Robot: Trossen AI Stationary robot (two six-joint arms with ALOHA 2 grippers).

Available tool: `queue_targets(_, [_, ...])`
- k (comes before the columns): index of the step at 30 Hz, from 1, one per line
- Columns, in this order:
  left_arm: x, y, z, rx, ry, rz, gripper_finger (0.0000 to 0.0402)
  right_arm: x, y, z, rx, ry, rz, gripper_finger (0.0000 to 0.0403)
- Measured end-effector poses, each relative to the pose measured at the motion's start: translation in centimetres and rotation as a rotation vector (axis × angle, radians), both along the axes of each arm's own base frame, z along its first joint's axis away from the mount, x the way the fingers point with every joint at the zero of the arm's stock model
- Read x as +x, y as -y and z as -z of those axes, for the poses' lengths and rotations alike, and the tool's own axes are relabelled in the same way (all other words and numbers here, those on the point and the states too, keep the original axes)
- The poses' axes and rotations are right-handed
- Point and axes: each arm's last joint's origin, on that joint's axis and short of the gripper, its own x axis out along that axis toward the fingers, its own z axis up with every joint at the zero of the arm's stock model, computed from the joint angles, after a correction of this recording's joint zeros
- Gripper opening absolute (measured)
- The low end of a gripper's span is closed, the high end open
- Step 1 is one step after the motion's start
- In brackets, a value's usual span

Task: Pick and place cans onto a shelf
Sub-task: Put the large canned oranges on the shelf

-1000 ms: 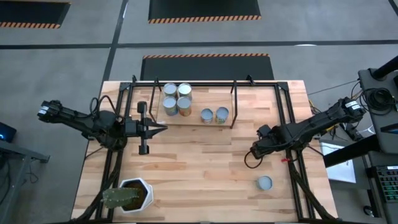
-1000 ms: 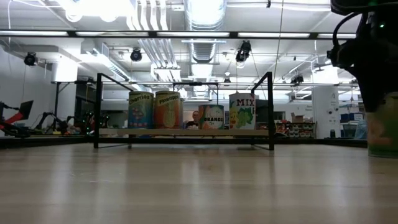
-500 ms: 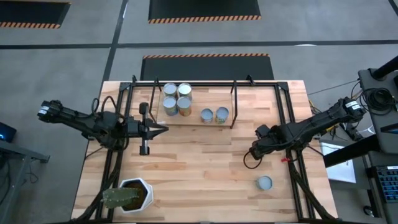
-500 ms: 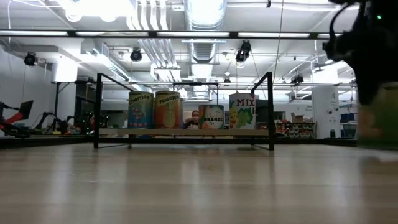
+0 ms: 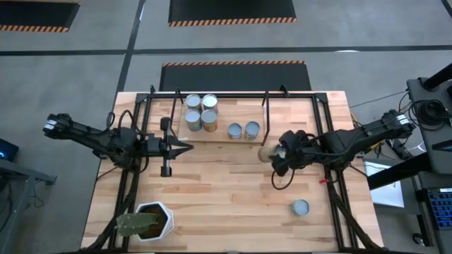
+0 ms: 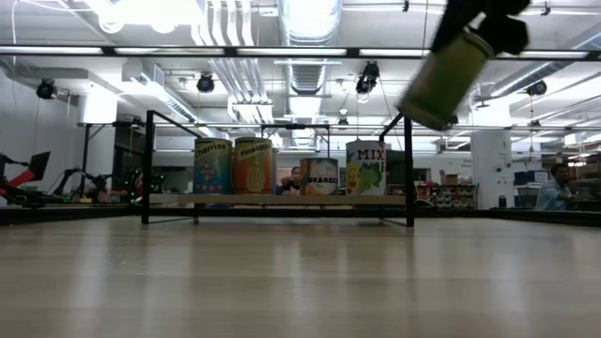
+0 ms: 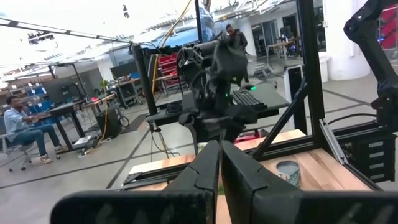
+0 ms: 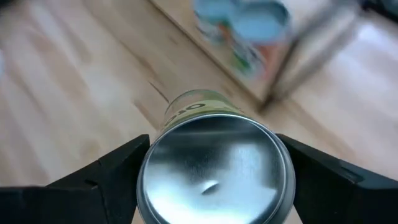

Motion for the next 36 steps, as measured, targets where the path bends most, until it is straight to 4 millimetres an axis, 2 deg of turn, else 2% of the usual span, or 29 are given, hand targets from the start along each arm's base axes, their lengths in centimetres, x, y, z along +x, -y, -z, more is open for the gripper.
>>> queue_targets(7, [0.2,0.1,0.2,-0.022,-0.011,0.002,0.0,1.6,-0.3,-2.2,-0.092,0.141,-0.149,0.0314])
queue_targets(12, [0.3,0.1,0.3,-0.027,-0.019,0.003,0.0,2.8,-0.2,-3.1,-0.135,0.136,-0.176,0.0314])
queue_targets(16, [0.3,0.1,0.3,-0.028,-0.016,0.001,0.0,4.5,0.3,-3.7,-0.161,0.111,-0.207,0.0315])
queue_targets(21, [0.3,0.1,0.3,-0.028,-0.016,0.0,0.0,7.9,1.1,-4.3,-0.153,0.076,-0.294,0.0315])
queue_targets(26, [0.2,0.1,0.3,-0.028,-0.015,0.0,0.0,12.0,2.7,-4.5,-0.148,0.035,-0.403,0.0315])
queue_targets(30, [-0.1,0.0,0.1,-0.032,-0.005,-0.001,0.0,15.4,5.0,-4.1,-0.163,-0.023,-0.453,0.0315])
queue_targets(36, [-0.6,-0.2,0.1,-0.031,-0.031,-0.019,0.0,19.9,8.7,-2.6,-0.149,-0.105,-0.518,0.0315])
